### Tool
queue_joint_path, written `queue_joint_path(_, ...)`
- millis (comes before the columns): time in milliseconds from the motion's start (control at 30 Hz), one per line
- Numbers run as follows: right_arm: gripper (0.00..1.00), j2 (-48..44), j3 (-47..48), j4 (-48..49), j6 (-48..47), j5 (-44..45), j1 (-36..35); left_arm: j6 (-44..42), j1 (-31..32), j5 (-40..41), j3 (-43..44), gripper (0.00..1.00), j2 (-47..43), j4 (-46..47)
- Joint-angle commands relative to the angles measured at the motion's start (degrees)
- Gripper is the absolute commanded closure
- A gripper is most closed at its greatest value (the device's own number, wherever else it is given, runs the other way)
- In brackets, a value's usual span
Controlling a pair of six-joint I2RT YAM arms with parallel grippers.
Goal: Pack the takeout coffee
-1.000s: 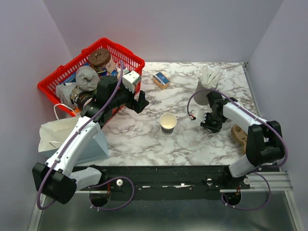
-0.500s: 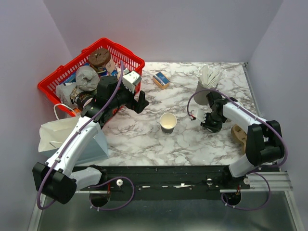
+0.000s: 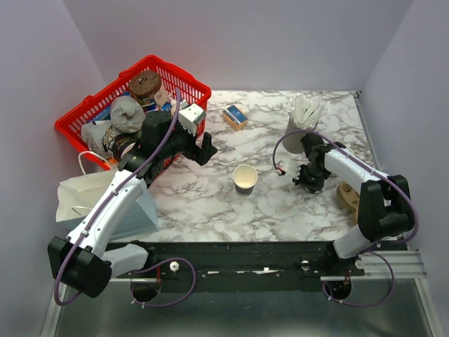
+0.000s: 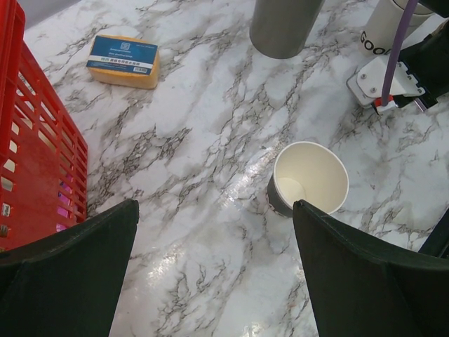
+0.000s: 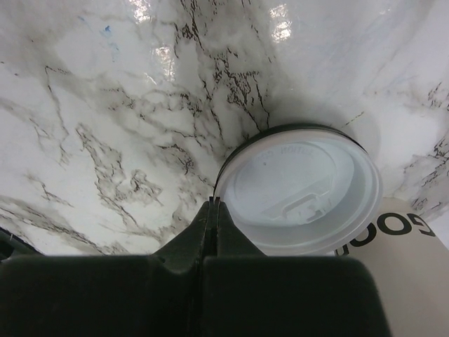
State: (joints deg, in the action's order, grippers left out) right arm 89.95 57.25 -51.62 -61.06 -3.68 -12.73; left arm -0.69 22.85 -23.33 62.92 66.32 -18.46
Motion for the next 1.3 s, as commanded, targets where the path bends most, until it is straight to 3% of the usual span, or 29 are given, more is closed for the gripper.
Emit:
queue_joint_path(0,0.99,-0.6,1.9,-2.4,1.4,-0.4,0.3,0.4,-0.4,-1.2,-1.0,0.01,-0.8,1.1)
queue_joint_path(533,0.99,-3.7,15.4,-11.8,10.5,-6.7,0.3,1.7,-0.3,-4.0,-1.8,0.01,-0.2,1.7)
queue_joint_path(633,0.99,-3.3,22.5,-17.3,12.0,-13.2,0.3,1.0,-0.3,-5.1,-2.3,0.02,-0.3,1.3)
queue_joint_path(833,0.99,-2.6,34.0,-24.5,17.2,-37.1,0.3,-7.4,0.2,-9.5,-4.5,0.03,-1.9,0.5)
queue_joint_path(967,0.99,-0.3,38.1,-22.0,25.4,-52.7,0.1,-10.9,1.1,-10.8,-5.4,0.03,-3.8,0.6)
queue_joint_path(1267,0.99,7.2,41.5,-12.8,40.3,-68.4,-6.3,-14.6,3.3,-7.7,-7.4,0.03,-7.8,0.5)
